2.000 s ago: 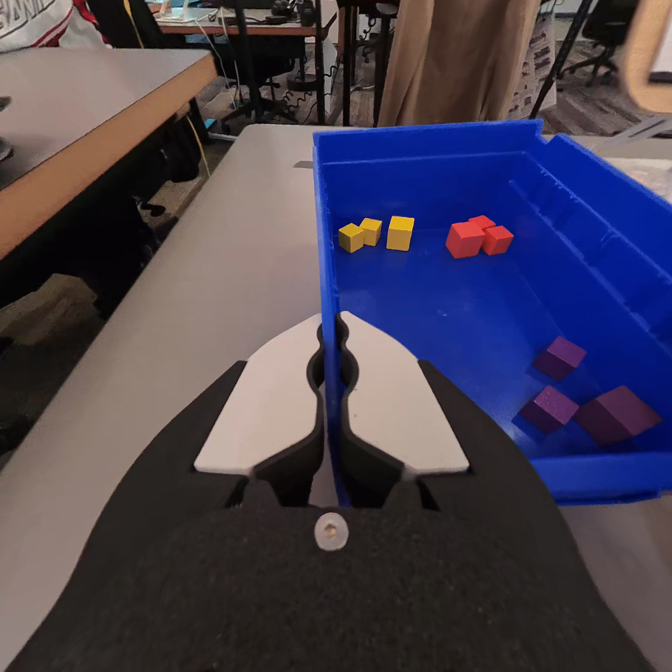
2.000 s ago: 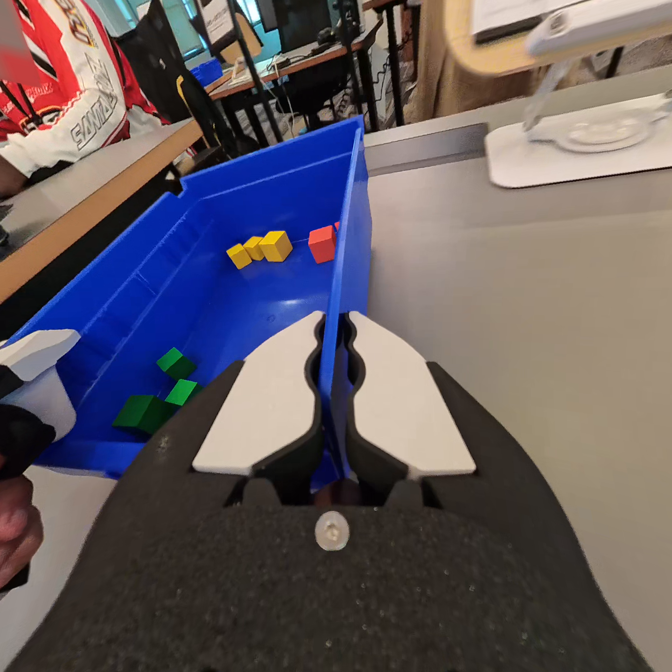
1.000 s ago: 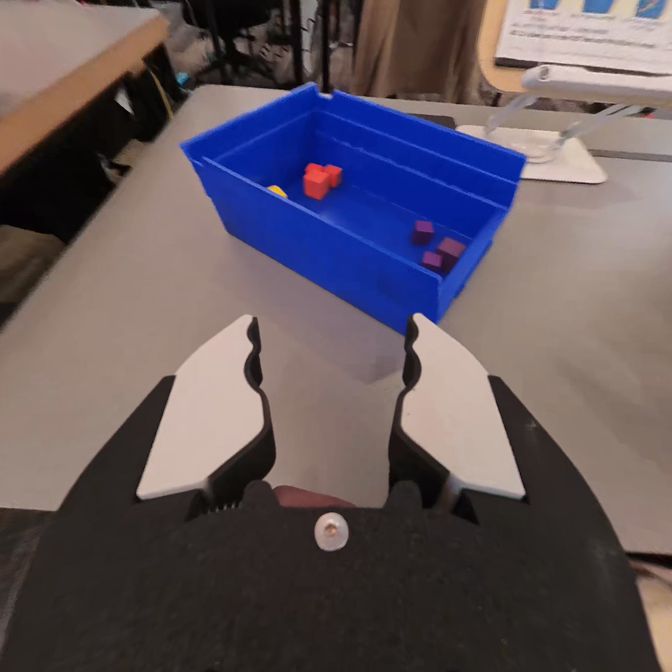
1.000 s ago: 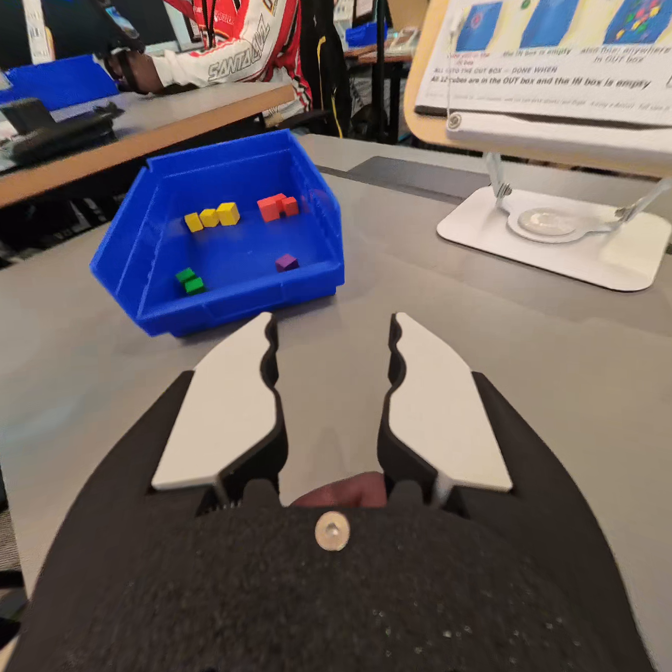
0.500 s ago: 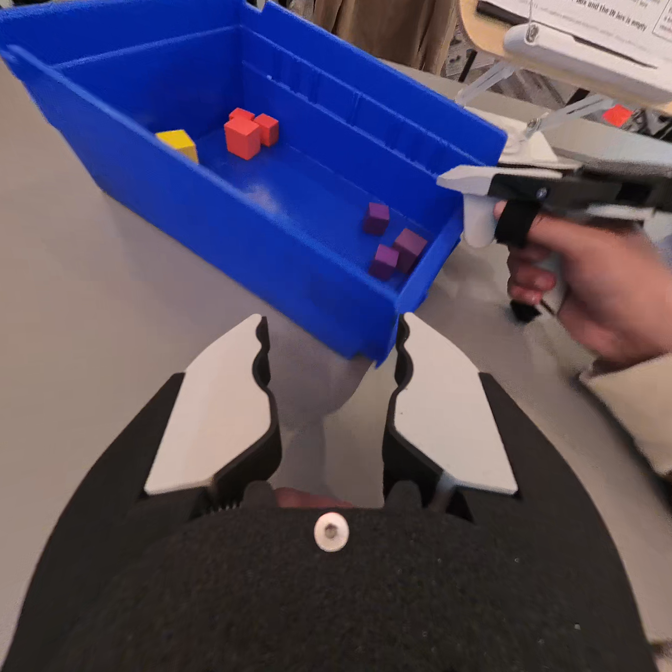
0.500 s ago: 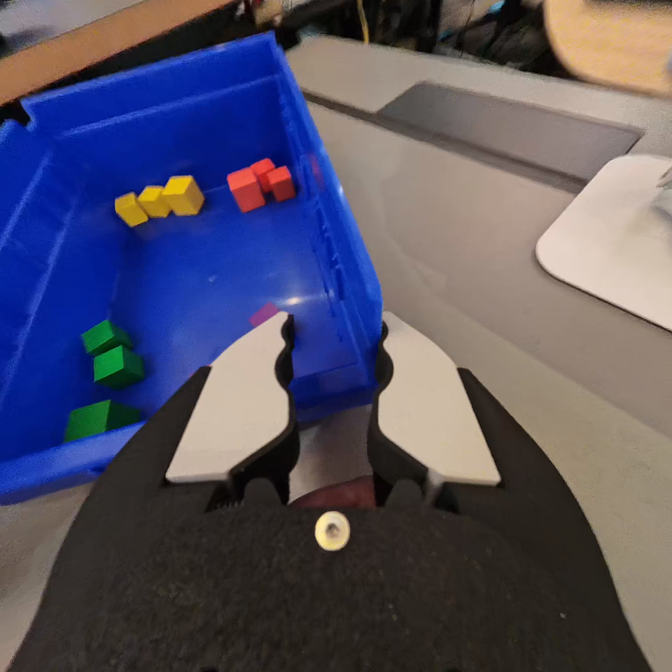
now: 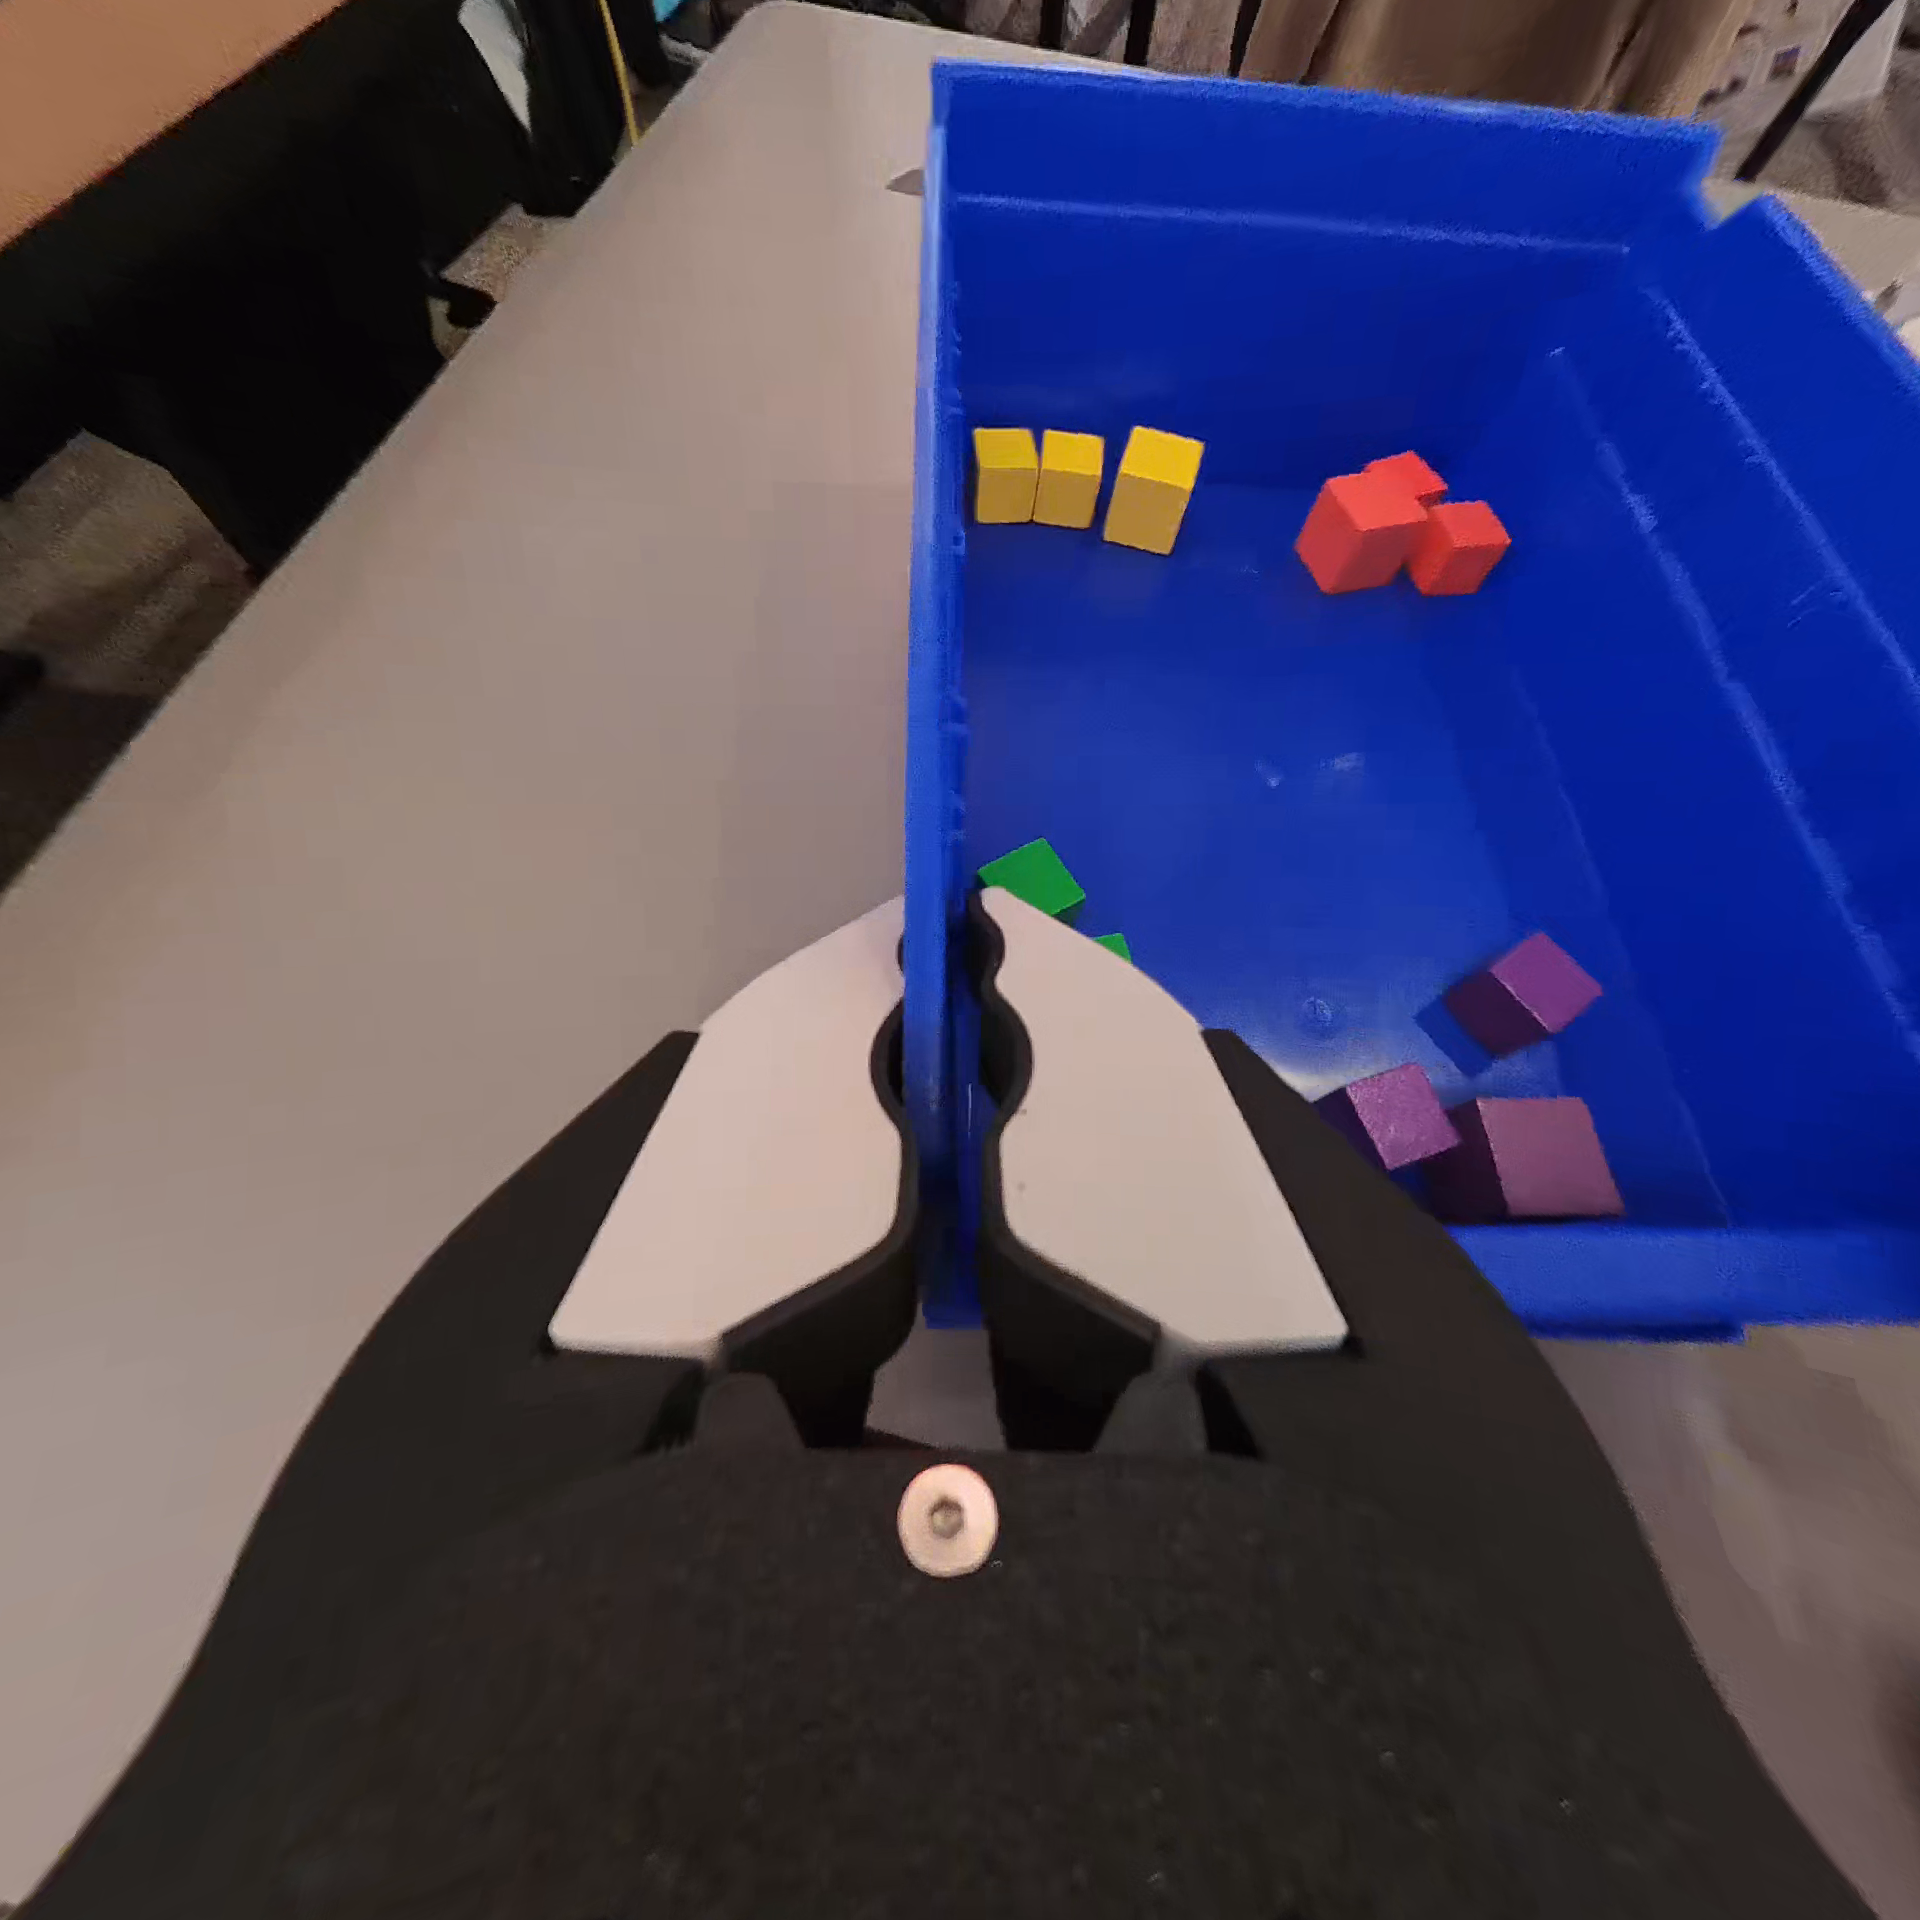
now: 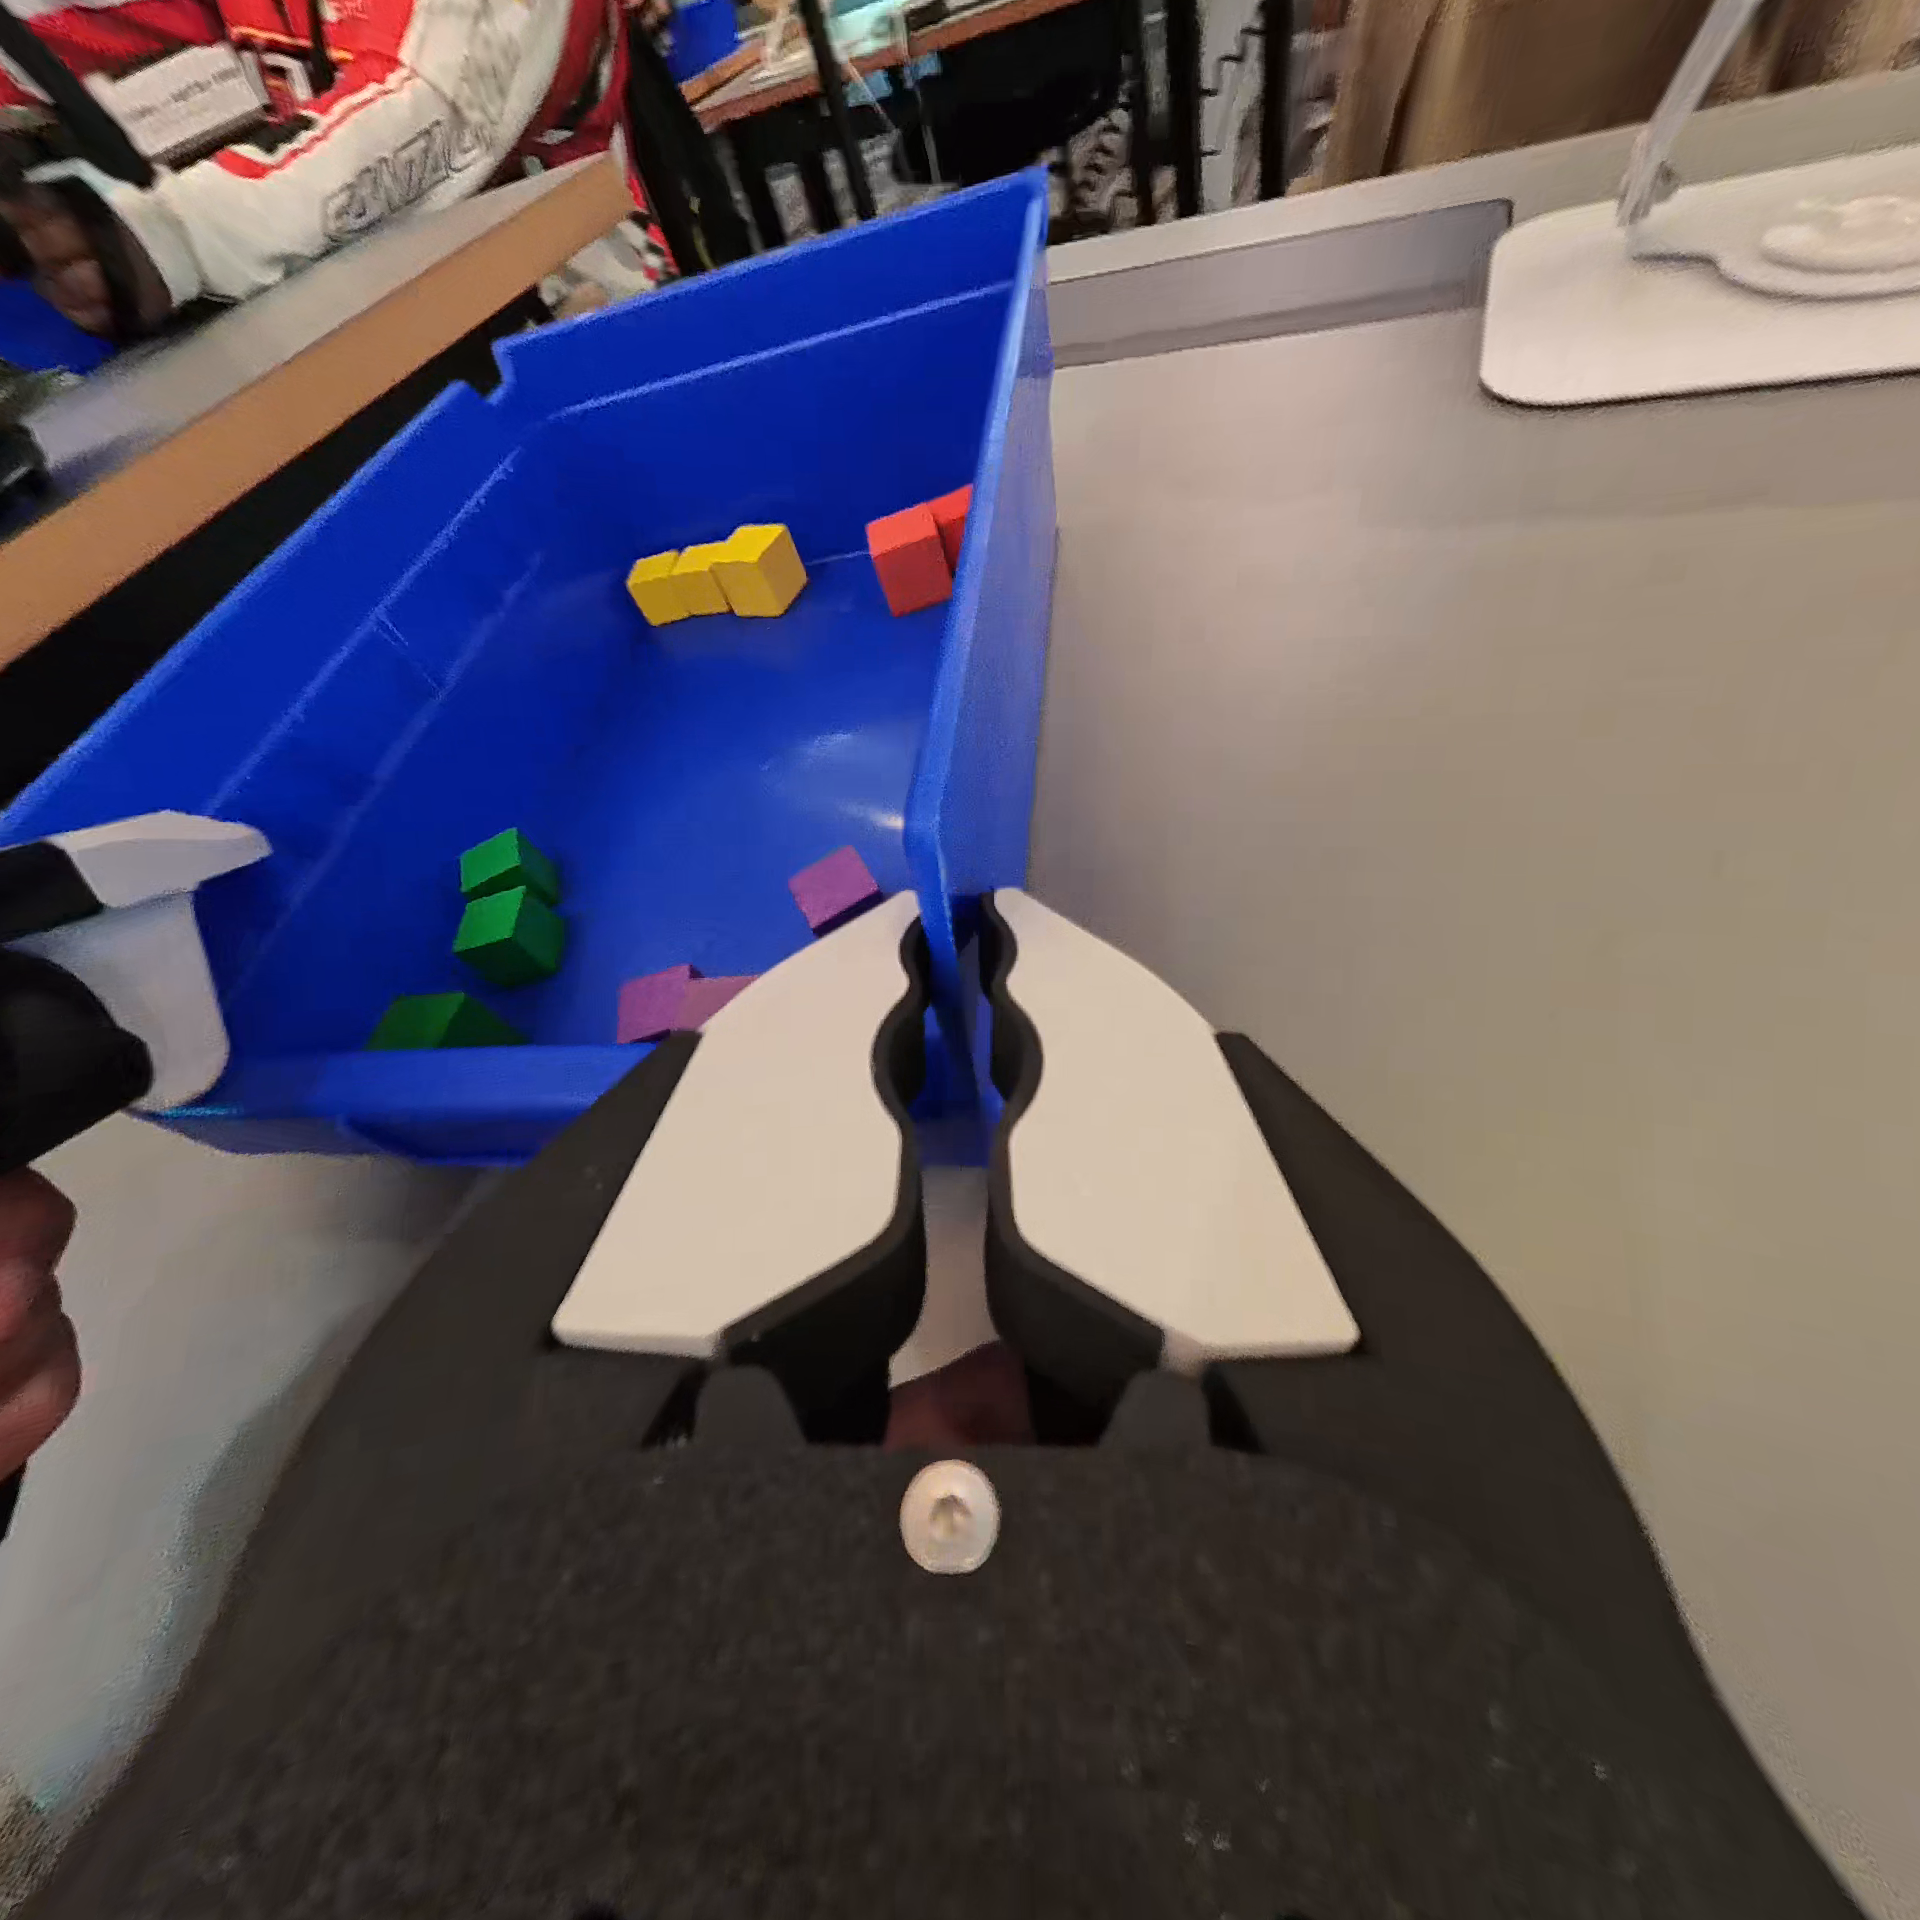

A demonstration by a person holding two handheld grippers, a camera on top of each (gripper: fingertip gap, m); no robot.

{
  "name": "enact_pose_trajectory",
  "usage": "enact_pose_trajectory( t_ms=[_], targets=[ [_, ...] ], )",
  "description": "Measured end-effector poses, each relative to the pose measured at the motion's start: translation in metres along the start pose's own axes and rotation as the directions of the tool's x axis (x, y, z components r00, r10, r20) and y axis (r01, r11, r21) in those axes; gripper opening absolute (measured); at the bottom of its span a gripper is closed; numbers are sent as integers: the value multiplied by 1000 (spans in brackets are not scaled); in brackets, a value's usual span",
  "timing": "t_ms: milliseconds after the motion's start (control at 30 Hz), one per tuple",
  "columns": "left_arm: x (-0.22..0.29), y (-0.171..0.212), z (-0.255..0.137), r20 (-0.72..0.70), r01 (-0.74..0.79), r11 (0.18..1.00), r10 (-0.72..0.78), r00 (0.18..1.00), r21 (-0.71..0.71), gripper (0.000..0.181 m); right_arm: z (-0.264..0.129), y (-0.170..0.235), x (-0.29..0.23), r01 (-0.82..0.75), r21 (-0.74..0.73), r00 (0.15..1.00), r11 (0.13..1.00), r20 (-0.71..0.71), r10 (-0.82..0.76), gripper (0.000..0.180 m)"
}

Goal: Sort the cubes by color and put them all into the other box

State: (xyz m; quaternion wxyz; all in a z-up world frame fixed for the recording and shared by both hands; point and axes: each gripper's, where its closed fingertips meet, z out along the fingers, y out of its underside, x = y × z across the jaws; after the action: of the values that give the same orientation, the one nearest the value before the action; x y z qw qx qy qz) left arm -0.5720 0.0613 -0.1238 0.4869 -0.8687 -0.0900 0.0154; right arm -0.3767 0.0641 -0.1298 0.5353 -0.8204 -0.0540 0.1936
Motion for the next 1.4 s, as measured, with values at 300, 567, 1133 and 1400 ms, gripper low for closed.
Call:
enact_pose_trajectory(
  t_ms=[300, 567, 1133, 1400],
  targets=[
    [-46, -29, 43, -175, -115, 993, 110, 978, -21, 5, 20, 9, -55, 26, 8, 992, 1000, -121, -25, 8],
    [-52, -29, 46, -189, -77, 997, 73, 979, -14, 32, 19, 5, -64, 91, 2, 993, 996, 76, -91, 22],
    [202, 36, -122, -590, -95, 988, 148, 793, 120, 49, -206, -53, 359, 200, 66, 894, 978, -420, -154, 55],
    [293, 80, -80, -631, -316, 948, 217, 745, -48, 49, -182, -46, 400, 135, -9, 874, 991, -471, -123, 5]
  ],
)
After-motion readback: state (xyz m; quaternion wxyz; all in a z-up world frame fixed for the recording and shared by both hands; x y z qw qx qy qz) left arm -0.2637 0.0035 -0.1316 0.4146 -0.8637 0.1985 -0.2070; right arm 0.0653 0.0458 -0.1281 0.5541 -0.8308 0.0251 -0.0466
